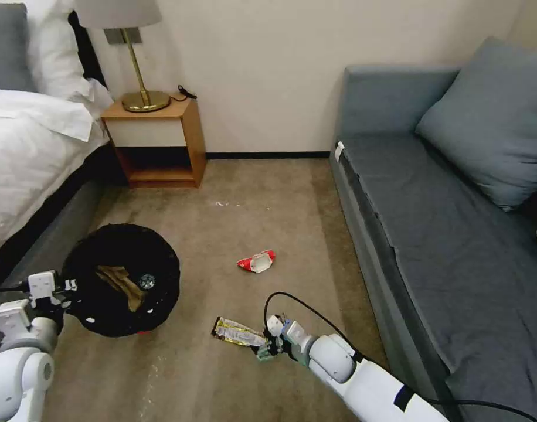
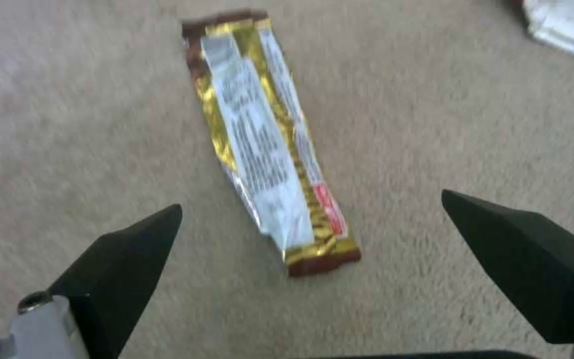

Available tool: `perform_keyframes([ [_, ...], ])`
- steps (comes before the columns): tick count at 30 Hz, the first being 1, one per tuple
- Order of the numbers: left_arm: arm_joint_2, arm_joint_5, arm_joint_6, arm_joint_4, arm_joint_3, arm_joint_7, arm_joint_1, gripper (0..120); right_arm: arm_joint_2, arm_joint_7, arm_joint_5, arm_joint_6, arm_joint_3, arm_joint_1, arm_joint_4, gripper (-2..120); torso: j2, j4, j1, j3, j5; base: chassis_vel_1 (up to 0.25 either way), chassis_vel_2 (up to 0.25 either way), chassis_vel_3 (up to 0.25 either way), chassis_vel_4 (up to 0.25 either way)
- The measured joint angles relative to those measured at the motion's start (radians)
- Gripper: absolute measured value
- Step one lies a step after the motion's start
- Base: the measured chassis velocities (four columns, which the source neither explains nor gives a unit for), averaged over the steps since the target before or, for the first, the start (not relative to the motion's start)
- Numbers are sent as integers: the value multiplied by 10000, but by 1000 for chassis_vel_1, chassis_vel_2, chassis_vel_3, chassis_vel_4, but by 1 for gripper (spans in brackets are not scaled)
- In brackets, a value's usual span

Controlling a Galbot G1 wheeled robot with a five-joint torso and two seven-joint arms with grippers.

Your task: Pick up the trash bin, then pick up the garbage on the floor and place it into the trash bin.

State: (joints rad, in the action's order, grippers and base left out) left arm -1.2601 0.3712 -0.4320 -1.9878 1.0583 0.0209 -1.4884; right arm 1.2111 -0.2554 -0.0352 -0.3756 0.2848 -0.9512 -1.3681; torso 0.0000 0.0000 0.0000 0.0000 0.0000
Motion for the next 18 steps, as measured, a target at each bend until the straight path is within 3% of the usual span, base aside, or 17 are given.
perform_keyframes([
  [16, -87, 2, -33, -36, 150, 28, 25, 4, 673, 264, 1780, 202, 122, 128, 1030, 100, 0, 0, 0, 0, -1, 0, 0, 0, 0],
  [18, -87, 2, -32, 8, 149, 32, 60, 4, 672, 368, 1808, 243, 139, 142, 1066, 94, 0, 0, 0, 0, -1, 0, 0, 0, 0],
])
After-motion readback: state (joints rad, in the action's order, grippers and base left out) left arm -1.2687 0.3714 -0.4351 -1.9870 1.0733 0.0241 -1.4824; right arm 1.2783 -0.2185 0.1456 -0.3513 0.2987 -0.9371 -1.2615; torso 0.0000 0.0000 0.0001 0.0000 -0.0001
